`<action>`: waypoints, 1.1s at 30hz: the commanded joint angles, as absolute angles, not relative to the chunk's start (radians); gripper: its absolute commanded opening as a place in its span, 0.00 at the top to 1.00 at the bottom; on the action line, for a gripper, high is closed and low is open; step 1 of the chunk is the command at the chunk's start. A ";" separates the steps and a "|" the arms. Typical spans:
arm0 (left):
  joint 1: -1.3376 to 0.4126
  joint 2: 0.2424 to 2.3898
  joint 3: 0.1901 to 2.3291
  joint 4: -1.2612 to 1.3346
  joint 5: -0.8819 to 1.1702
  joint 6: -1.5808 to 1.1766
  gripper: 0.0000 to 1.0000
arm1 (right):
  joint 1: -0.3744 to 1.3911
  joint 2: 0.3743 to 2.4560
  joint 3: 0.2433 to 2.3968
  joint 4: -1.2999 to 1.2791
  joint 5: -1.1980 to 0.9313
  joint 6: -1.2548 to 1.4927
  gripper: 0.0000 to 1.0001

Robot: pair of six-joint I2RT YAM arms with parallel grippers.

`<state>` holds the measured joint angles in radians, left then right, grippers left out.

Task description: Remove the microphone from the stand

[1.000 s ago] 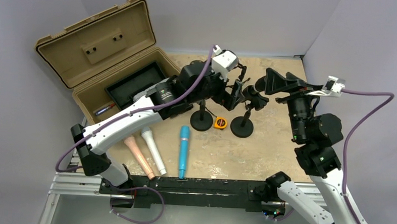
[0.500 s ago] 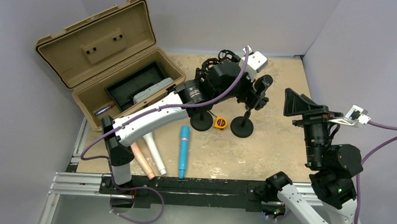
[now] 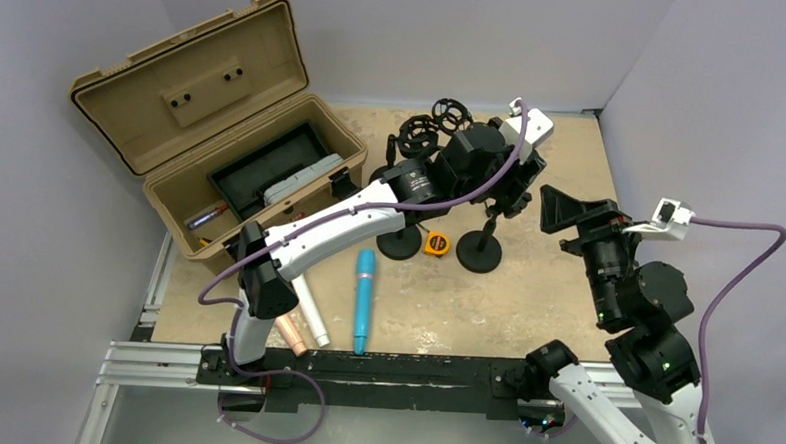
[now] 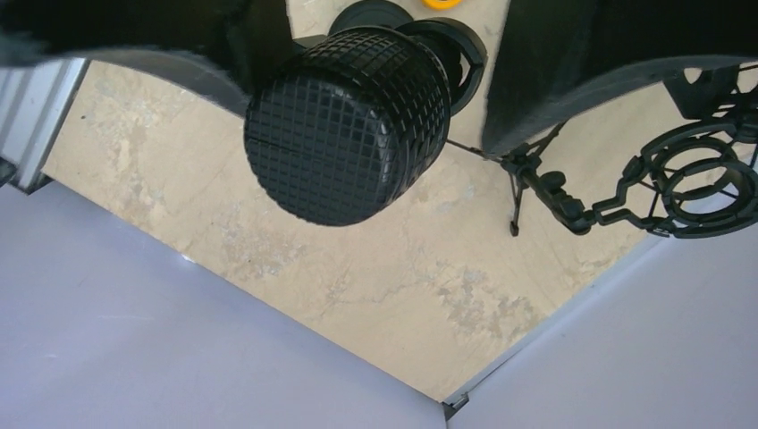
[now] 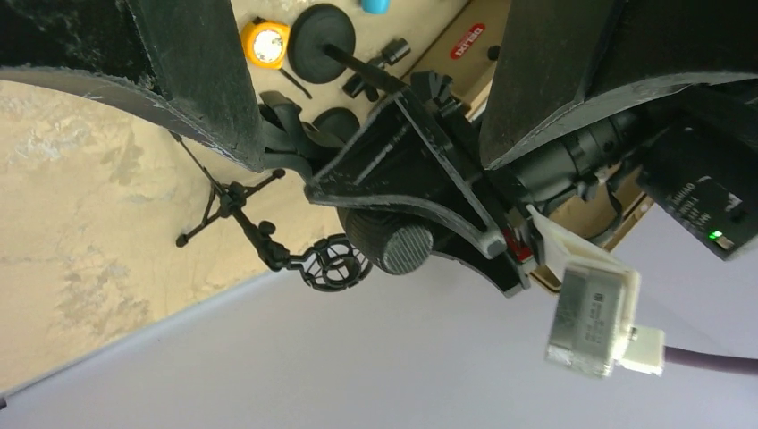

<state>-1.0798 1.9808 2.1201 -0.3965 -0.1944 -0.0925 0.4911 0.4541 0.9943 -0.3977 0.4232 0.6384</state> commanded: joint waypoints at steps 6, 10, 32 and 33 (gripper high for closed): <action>-1.055 1.958 2.191 -0.385 -0.063 -0.018 0.94 | 0.496 0.463 1.005 -0.505 0.388 0.633 0.11; -1.021 1.925 2.162 -0.413 0.059 0.025 1.00 | 0.496 0.519 0.973 -0.442 0.234 0.536 0.11; -0.889 1.865 2.091 -0.458 0.500 0.009 1.00 | 0.495 0.804 1.028 -0.476 0.270 0.472 0.14; -0.885 1.866 2.093 -0.460 0.505 0.008 1.00 | 0.495 0.819 1.033 -0.494 0.293 0.481 0.14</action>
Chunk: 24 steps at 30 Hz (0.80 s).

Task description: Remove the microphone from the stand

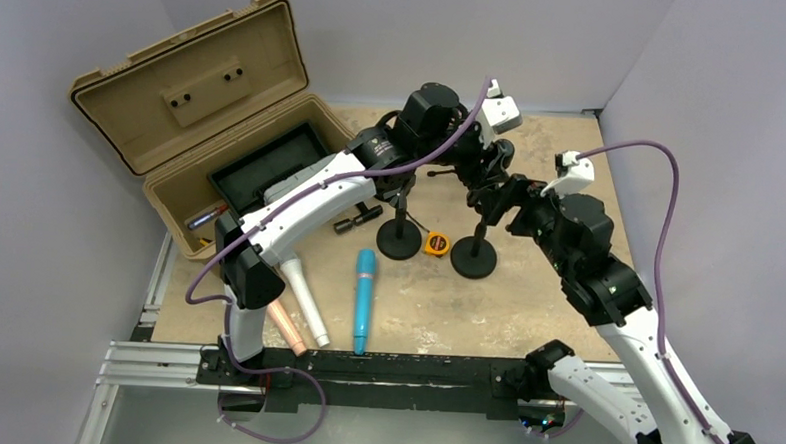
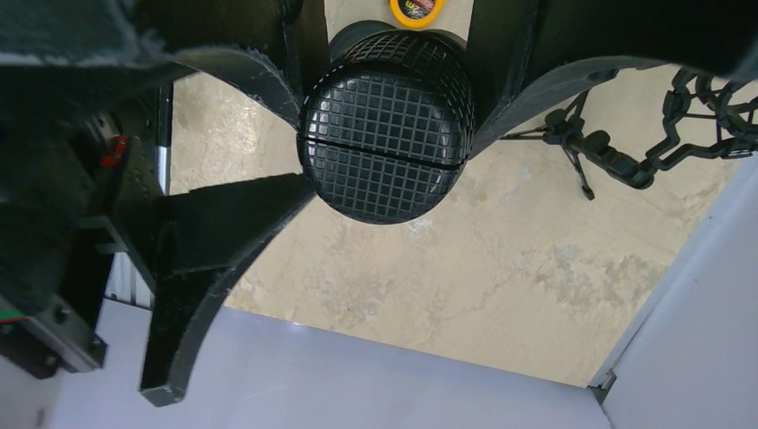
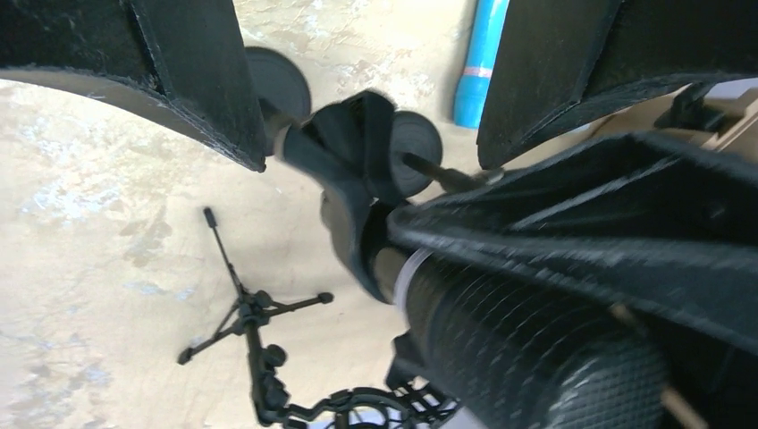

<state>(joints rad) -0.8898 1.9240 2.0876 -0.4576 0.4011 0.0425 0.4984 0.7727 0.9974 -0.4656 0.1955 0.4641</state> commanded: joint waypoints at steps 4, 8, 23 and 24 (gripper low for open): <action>-0.873 1.875 2.100 -0.470 0.505 -0.018 1.00 | 0.495 0.839 1.047 -0.532 0.359 0.510 0.15; -0.870 1.876 2.105 -0.469 0.512 -0.032 1.00 | 0.496 0.845 1.025 -0.479 0.308 0.487 0.14; -0.854 1.890 2.120 -0.473 0.536 -0.039 1.00 | 0.496 0.821 1.000 -0.413 0.183 0.424 0.24; -0.852 1.890 2.121 -0.473 0.539 -0.039 1.00 | 0.496 0.824 1.000 -0.413 0.185 0.424 0.25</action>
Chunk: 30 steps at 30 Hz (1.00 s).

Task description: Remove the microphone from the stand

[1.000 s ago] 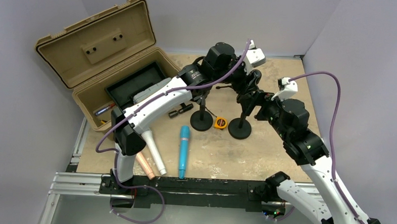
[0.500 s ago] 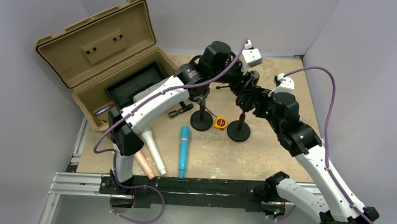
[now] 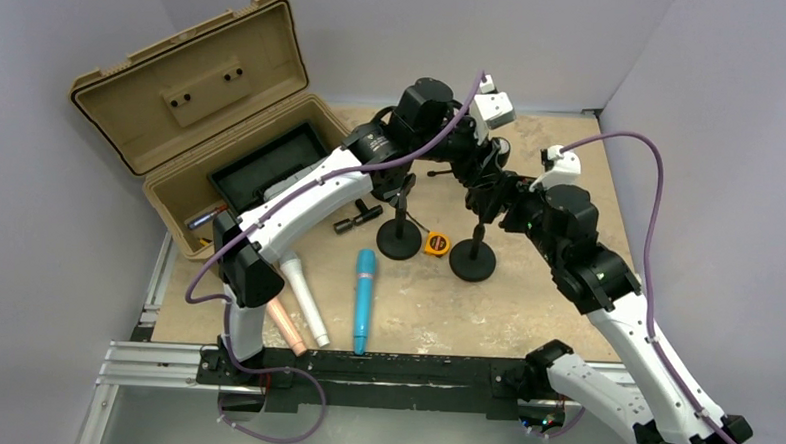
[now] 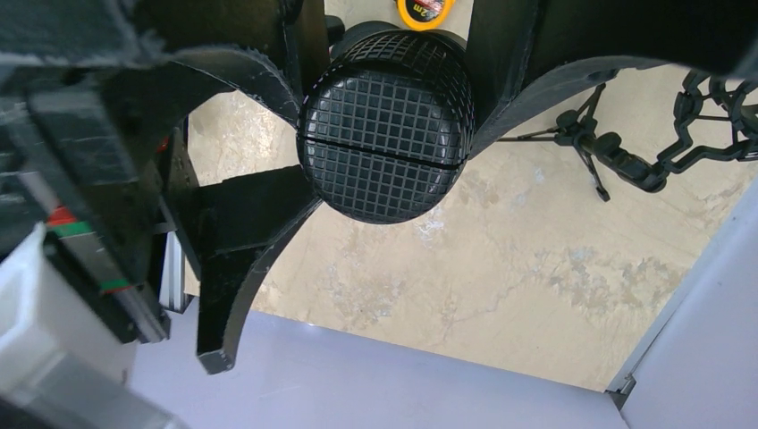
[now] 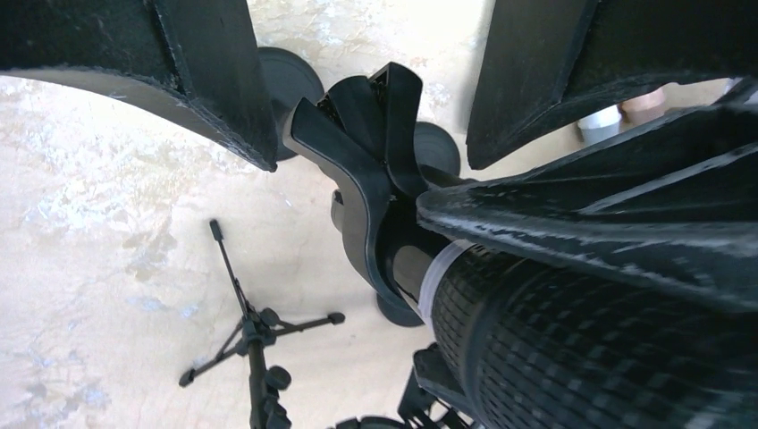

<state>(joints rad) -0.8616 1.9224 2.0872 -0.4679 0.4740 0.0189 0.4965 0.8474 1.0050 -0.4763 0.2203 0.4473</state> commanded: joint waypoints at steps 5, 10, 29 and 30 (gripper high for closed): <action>-0.841 1.897 2.127 -0.466 0.552 -0.057 1.00 | 0.496 0.847 0.997 -0.411 0.163 0.403 0.25; -0.832 1.897 2.128 -0.469 0.560 -0.061 1.00 | 0.496 0.853 0.994 -0.404 0.140 0.396 0.23; -0.818 1.918 2.142 -0.464 0.585 -0.093 1.00 | 0.497 0.895 0.986 -0.390 0.138 0.378 0.49; -0.818 1.920 2.144 -0.466 0.580 -0.091 1.00 | 0.497 0.893 0.984 -0.388 0.137 0.377 0.65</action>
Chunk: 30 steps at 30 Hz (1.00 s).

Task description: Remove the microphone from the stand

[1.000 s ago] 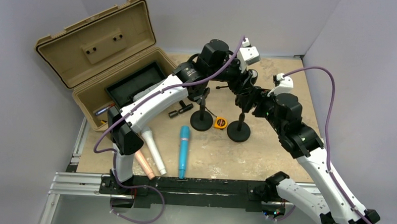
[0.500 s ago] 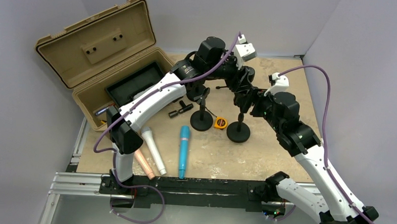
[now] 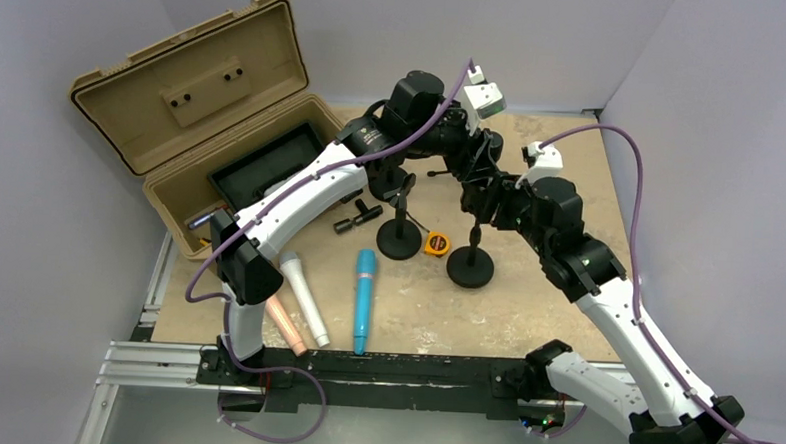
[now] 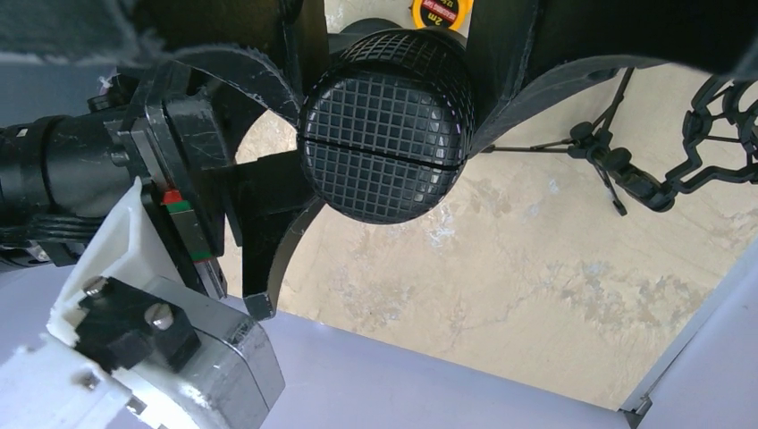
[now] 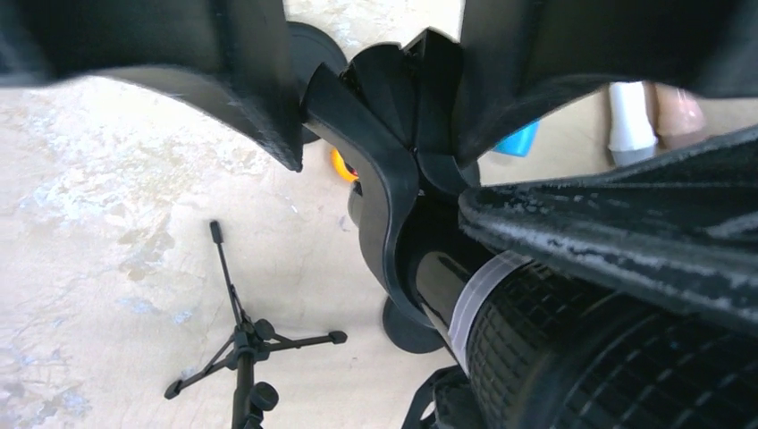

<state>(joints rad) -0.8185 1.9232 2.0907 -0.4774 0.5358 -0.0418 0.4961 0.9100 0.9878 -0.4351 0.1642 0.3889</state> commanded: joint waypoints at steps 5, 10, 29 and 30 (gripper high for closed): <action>-0.816 1.919 2.152 -0.467 0.555 -0.097 1.00 | 0.497 0.896 0.985 -0.399 0.165 0.385 1.00; -0.814 1.911 2.182 -0.465 0.511 -0.127 1.00 | 0.497 0.897 0.987 -0.405 0.190 0.394 1.00; -0.818 1.825 2.433 -0.458 0.280 -0.239 1.00 | 0.512 0.918 0.987 -0.405 0.205 0.400 1.00; -0.823 1.803 2.431 -0.448 0.273 -0.245 1.00 | 0.513 0.920 0.986 -0.405 0.206 0.401 1.00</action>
